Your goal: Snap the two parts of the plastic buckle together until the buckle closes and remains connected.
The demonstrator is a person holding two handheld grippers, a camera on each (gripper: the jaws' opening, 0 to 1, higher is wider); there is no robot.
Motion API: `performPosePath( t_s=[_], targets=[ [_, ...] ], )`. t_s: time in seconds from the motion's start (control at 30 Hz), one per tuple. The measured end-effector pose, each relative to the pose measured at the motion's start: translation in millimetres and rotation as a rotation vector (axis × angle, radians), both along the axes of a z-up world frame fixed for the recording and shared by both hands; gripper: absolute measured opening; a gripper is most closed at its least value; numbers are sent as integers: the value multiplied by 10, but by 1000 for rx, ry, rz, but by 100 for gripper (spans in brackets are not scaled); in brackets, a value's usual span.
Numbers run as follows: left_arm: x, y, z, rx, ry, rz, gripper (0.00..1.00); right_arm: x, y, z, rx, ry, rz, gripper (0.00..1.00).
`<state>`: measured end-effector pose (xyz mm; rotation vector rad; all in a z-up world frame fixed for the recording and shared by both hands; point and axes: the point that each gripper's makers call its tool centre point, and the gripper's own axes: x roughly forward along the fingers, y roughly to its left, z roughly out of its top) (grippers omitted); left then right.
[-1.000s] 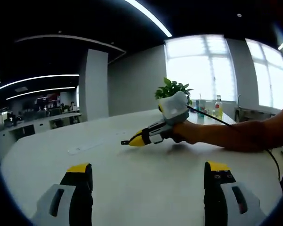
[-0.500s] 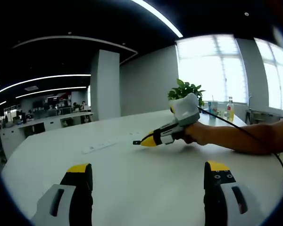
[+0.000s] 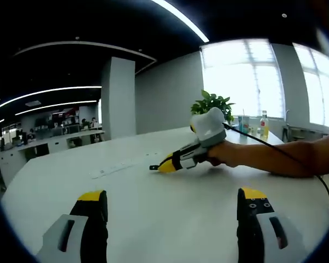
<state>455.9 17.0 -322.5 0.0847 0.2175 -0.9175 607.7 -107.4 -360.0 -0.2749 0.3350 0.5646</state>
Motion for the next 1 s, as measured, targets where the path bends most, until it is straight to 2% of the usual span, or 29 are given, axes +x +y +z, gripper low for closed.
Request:
performPosePath(
  t_s=[0.23, 0.43, 0.7, 0.73, 0.8, 0.83, 0.87, 0.9, 1.0],
  targets=[
    [-1, 0, 3, 3, -3, -4, 100, -25, 67, -92, -25, 30, 19, 9],
    [-2, -3, 11, 2, -3, -6, 100, -62, 123, -132, -11, 57, 28, 9],
    [-3, -10, 8, 4, -7, -9, 100, -42, 153, -130, -3, 51, 55, 11],
    [-3, -11, 8, 4, -7, -10, 100, -36, 147, -131, -10, 42, 58, 15],
    [-4, -13, 7, 4, -8, -12, 100, 30, 192, -21, 43, -24, 51, 55],
    [-5, -14, 7, 3, -8, -12, 100, 61, 197, 41, 55, -57, 47, 79],
    [-5, -14, 8, 3, -8, -13, 100, 78, 197, 90, 58, -85, 50, 90],
    [-5, -13, 7, 3, -8, -12, 100, 90, 199, 172, 58, -130, 55, 96],
    [2, -5, 6, 3, -7, -7, 100, 21, 198, 266, 76, -147, 51, 100]
  ],
)
